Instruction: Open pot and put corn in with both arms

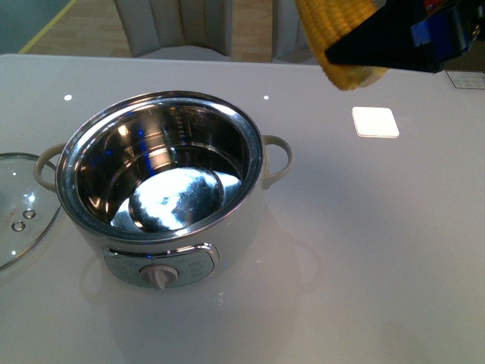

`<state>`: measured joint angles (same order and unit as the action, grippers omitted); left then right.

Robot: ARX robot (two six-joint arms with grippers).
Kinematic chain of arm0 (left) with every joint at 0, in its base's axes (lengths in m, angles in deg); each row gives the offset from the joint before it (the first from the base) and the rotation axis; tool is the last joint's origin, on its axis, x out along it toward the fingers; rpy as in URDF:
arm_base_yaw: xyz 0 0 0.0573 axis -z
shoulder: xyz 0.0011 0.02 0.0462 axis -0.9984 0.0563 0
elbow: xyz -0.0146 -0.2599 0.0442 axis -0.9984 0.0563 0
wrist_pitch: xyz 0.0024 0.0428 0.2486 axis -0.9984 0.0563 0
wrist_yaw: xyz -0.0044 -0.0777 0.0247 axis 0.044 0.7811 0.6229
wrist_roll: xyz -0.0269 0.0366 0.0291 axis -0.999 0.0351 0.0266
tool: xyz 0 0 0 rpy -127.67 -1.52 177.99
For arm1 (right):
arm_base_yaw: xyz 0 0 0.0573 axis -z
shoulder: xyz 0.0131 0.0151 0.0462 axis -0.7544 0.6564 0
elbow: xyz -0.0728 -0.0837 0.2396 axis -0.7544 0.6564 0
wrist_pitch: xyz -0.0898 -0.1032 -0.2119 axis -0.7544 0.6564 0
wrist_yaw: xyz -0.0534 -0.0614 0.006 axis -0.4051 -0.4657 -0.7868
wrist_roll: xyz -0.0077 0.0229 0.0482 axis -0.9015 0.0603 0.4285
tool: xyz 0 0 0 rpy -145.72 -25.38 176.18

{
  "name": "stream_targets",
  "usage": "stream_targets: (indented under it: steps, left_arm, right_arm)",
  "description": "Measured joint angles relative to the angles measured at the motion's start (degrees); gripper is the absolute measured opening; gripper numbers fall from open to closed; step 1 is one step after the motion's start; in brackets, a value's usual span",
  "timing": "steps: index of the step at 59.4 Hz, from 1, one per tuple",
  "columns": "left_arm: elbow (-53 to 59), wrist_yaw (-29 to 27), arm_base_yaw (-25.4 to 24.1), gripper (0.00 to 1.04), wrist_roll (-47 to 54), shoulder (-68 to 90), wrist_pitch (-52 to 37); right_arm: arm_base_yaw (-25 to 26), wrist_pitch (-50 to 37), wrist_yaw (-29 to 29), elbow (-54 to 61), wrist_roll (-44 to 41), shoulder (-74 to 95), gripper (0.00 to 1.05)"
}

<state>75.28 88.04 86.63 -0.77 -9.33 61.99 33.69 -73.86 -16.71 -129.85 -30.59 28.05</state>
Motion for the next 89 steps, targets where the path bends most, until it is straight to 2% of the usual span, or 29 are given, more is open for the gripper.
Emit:
stream_targets:
  steps: [15,29,60,89]
  left_arm:
    - [0.00,0.00,0.00,0.98,0.00,0.00,0.00]
    - [0.00,-0.02,0.00,0.98,0.00,0.00,0.00]
    - [0.00,-0.02,0.00,0.98,0.00,0.00,0.00]
    - [0.00,0.00,0.00,0.98,0.00,0.00,0.00]
  right_arm:
    - [-5.33,-1.95,-5.11,2.97,5.40,-0.11,0.23]
    - [-9.44,-2.49,-7.08,2.67,8.63,1.33,0.23]
    - [-15.43,-3.26,-7.54,-1.70,16.85,7.39,0.23]
    - [-21.07,-3.58,-10.29,-4.79,18.95,12.50,0.23]
